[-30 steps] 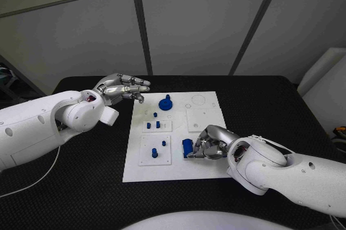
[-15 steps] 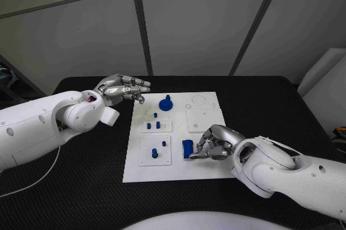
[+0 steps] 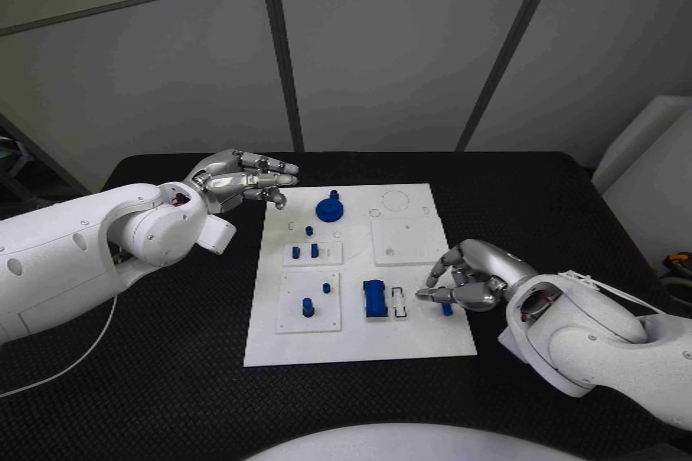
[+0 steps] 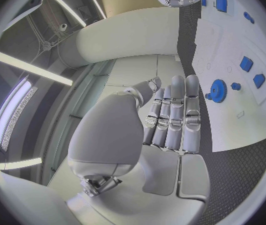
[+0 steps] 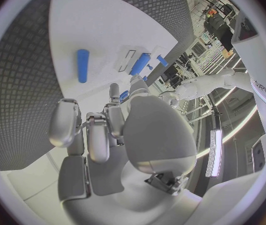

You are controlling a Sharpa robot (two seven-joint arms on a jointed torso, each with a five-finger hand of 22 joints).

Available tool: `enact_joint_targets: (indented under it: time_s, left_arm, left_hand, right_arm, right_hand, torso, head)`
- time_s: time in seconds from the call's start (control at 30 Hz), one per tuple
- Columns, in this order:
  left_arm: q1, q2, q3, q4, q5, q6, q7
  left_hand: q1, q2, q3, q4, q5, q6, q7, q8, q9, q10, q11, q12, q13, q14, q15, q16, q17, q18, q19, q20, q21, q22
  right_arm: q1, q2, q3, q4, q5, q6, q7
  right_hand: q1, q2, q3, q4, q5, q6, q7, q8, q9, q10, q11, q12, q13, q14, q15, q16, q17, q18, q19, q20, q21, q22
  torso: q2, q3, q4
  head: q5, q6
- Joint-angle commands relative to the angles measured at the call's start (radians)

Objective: Assemble the parts on the task board

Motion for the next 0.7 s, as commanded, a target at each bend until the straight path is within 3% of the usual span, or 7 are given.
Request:
enact_joint_targets:
  time_s: [0.03,0.23,0.37,0.5,0.7]
  left_arm:
    - [0.001,-0.002,0.000,0.004,0.004,0.003,0.012]
    - [0.001,-0.003,0.000,0.007,0.004,-0.002,0.025]
    - [0.001,-0.001,0.000,0.006,0.004,-0.003,0.028]
    - [0.001,0.000,0.000,0.006,0.004,-0.002,0.029]
    - [0.000,0.000,0.000,0.006,0.004,-0.002,0.029]
  left_hand:
    - [0.000,0.001,-0.002,-0.006,0.004,-0.006,0.002,0.007,0.000,-0.008,0.001,0.007,0.000,-0.005,0.001,-0.003,-0.001,-0.005,-0.005,-0.002,-0.004,0.000]
    - [-0.002,0.000,-0.002,-0.006,0.003,-0.006,0.003,0.008,0.000,-0.008,0.001,0.008,0.000,-0.005,0.002,-0.003,-0.002,-0.006,-0.005,-0.002,-0.003,0.001]
    - [-0.004,0.001,-0.003,-0.006,0.003,-0.006,0.003,0.009,0.000,-0.007,0.001,0.009,0.000,-0.005,0.002,-0.003,-0.002,-0.006,-0.005,-0.001,-0.003,0.001]
    - [-0.006,0.001,-0.003,-0.005,0.003,-0.006,0.003,0.009,0.000,-0.007,0.001,0.010,0.000,-0.005,0.002,-0.003,-0.002,-0.006,-0.005,-0.001,-0.003,0.001]
    - [-0.006,0.001,-0.003,-0.005,0.003,-0.006,0.003,0.009,0.000,-0.007,0.001,0.010,0.000,-0.005,0.002,-0.003,-0.002,-0.006,-0.005,-0.001,-0.003,0.001]
  right_arm:
    - [0.004,-0.042,0.002,0.006,0.008,-0.012,0.042]
    - [0.005,-0.078,0.003,0.002,-0.020,0.039,0.031]
    - [0.004,-0.078,0.002,-0.007,-0.044,0.060,0.011]
    - [0.004,-0.072,0.002,-0.018,-0.066,0.085,-0.014]
    - [0.003,-0.052,0.002,-0.036,-0.083,0.115,-0.035]
  right_hand:
    - [0.029,0.016,0.005,-0.001,0.022,-0.002,0.004,-0.017,-0.009,0.005,0.008,-0.002,0.006,0.100,0.010,0.000,0.246,0.000,0.000,0.008,0.000,0.003]
    - [0.021,0.021,-0.010,0.010,0.028,0.016,0.006,-0.042,-0.026,0.011,0.010,0.000,0.009,0.101,0.012,0.001,0.248,-0.001,0.003,0.011,0.003,0.009]
    - [0.014,0.018,-0.024,0.019,0.047,0.032,0.004,-0.056,-0.035,0.011,0.009,-0.005,0.007,0.100,0.012,0.000,0.247,-0.001,0.002,0.012,0.002,0.009]
    - [0.009,0.013,-0.040,0.029,0.074,0.051,0.001,-0.064,-0.041,0.010,0.007,-0.009,0.005,0.100,0.011,0.000,0.246,-0.001,0.001,0.011,0.001,0.007]
    - [0.002,0.012,-0.051,0.036,0.089,0.065,-0.003,-0.067,-0.043,0.009,0.004,-0.014,0.003,0.099,0.009,-0.002,0.244,0.000,-0.001,0.010,-0.001,0.006]
  torso:
    - [0.000,-0.0003,-0.0012]
    - [0.001,0.0014,-0.0042]
    - [0.002,0.0039,-0.0018]
    - [0.001,0.0007,0.0003]
    - [0.001,0.0015,0.0015]
  head:
    - [-0.002,0.002]
    - [-0.015,0.007]
    - [-0.022,0.006]
    - [-0.027,0.005]
    - [-0.028,0.003]
